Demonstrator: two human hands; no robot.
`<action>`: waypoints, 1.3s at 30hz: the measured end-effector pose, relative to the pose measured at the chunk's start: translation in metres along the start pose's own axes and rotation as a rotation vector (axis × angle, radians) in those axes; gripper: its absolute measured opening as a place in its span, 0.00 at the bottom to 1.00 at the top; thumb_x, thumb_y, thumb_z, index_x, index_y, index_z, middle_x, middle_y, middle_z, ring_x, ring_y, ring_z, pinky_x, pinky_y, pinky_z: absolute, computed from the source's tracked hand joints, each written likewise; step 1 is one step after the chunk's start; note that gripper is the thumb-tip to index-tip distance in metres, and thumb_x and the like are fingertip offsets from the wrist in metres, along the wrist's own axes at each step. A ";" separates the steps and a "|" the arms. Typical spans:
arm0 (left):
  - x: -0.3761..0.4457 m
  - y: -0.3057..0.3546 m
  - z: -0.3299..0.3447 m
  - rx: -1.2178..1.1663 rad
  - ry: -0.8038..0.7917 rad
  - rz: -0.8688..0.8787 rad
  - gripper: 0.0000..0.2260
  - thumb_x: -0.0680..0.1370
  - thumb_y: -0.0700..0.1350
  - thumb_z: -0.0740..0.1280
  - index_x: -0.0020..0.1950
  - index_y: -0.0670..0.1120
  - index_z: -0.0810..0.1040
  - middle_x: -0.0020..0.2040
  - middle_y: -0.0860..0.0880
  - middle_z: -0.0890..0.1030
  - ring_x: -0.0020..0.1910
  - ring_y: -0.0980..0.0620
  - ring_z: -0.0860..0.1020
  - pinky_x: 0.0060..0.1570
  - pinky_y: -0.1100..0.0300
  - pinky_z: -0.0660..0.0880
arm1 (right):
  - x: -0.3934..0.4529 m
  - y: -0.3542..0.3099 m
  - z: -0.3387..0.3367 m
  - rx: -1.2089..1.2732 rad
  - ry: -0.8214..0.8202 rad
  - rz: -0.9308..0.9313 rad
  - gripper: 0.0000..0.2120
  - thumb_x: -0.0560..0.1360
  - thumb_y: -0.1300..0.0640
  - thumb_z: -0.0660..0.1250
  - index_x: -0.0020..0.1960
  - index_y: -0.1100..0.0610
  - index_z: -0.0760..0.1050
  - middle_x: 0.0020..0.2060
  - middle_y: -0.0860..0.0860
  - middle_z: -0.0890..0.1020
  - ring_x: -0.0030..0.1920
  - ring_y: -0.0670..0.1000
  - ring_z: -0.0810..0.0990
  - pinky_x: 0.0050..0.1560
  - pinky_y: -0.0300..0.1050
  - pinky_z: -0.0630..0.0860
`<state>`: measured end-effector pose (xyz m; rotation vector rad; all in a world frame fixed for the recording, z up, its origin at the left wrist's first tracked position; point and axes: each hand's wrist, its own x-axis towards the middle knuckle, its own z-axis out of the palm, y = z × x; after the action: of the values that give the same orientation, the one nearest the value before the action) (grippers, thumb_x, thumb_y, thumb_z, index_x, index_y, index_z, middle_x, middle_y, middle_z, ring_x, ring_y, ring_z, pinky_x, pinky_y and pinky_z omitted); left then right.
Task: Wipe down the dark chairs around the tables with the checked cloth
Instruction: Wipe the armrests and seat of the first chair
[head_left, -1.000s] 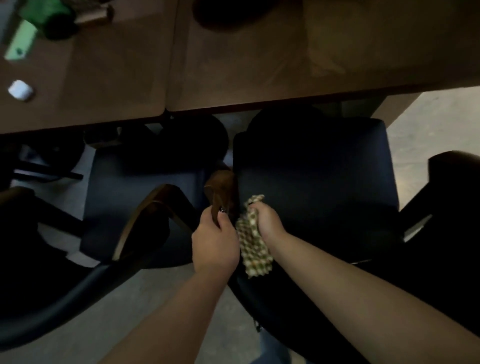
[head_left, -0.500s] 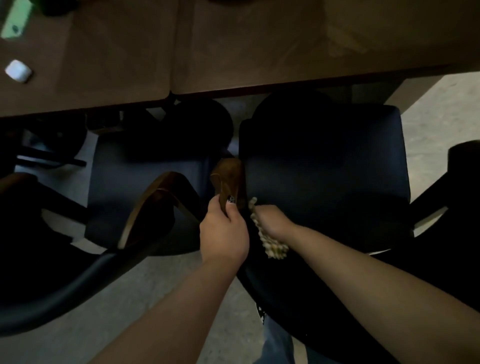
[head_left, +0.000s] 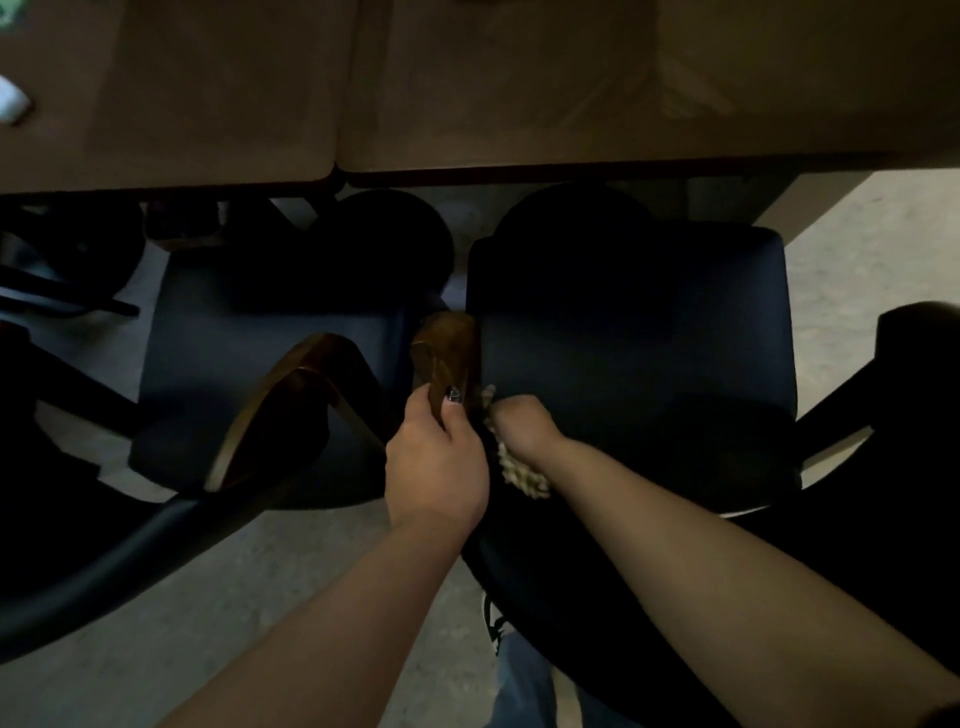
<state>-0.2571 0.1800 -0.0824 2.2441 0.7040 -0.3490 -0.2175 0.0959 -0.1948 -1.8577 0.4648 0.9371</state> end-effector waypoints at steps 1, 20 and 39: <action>0.000 -0.001 0.000 -0.003 0.001 0.000 0.16 0.83 0.50 0.55 0.69 0.50 0.71 0.49 0.52 0.77 0.46 0.51 0.75 0.45 0.58 0.69 | -0.006 0.000 0.000 0.015 0.037 -0.026 0.17 0.80 0.59 0.55 0.35 0.55 0.74 0.41 0.57 0.80 0.47 0.57 0.79 0.37 0.40 0.68; 0.002 -0.005 0.002 -0.017 -0.007 0.031 0.18 0.82 0.53 0.55 0.67 0.46 0.71 0.53 0.46 0.79 0.49 0.47 0.76 0.46 0.55 0.69 | -0.141 -0.001 -0.008 -0.148 0.143 -0.265 0.14 0.75 0.65 0.58 0.32 0.56 0.71 0.30 0.49 0.74 0.35 0.50 0.74 0.36 0.43 0.68; 0.001 -0.006 0.002 0.003 -0.007 0.047 0.15 0.82 0.50 0.56 0.64 0.44 0.72 0.47 0.48 0.75 0.37 0.52 0.70 0.41 0.56 0.65 | -0.180 0.032 -0.037 -0.495 0.213 -0.059 0.10 0.74 0.63 0.59 0.35 0.64 0.73 0.34 0.57 0.75 0.43 0.55 0.79 0.38 0.43 0.68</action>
<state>-0.2600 0.1824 -0.0871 2.2570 0.6471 -0.3346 -0.3372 0.0343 -0.0663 -2.4218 0.3189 0.8697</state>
